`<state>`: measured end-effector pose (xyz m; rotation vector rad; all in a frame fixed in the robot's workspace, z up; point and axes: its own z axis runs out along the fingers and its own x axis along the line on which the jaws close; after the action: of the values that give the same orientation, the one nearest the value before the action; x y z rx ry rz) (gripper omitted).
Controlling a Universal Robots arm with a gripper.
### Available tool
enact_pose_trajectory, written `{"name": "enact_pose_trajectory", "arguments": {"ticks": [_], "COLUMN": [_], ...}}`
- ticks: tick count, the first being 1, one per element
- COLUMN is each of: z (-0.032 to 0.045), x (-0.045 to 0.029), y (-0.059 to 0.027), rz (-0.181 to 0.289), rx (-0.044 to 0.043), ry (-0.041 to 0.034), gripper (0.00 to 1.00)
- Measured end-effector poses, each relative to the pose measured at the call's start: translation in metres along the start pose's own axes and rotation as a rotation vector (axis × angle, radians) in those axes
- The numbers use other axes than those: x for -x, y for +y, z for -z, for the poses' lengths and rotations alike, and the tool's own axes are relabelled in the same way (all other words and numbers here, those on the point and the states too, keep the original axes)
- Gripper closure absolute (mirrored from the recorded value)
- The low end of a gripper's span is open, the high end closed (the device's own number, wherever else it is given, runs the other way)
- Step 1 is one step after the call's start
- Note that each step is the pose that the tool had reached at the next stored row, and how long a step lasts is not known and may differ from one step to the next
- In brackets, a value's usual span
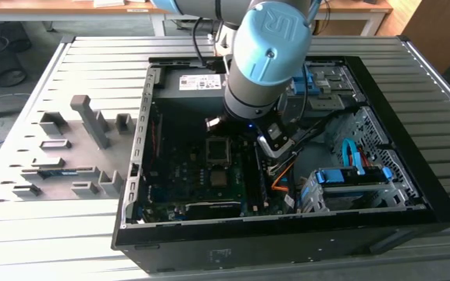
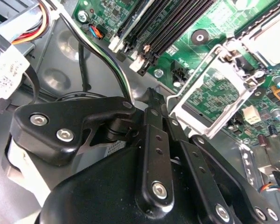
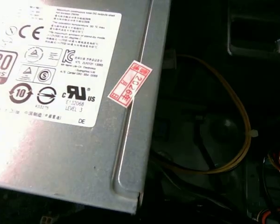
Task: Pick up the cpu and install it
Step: 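Close the cpu cover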
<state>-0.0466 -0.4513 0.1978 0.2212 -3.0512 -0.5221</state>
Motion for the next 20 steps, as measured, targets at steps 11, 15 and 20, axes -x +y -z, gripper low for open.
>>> {"name": "enact_pose_trajectory", "arguments": {"ticks": [11,15,20], "z": [0.0091,0.0136,0.0173], "x": [-0.0042,-0.0043,-0.0046], "y": [0.0006,0.0014,0.0009], "rz": [0.008,0.010,0.012], "rx": [0.0025,0.0064,0.0153], "ry": [-0.0068,-0.0066,-0.0074], "gripper": [0.90,0.90,0.90]}}
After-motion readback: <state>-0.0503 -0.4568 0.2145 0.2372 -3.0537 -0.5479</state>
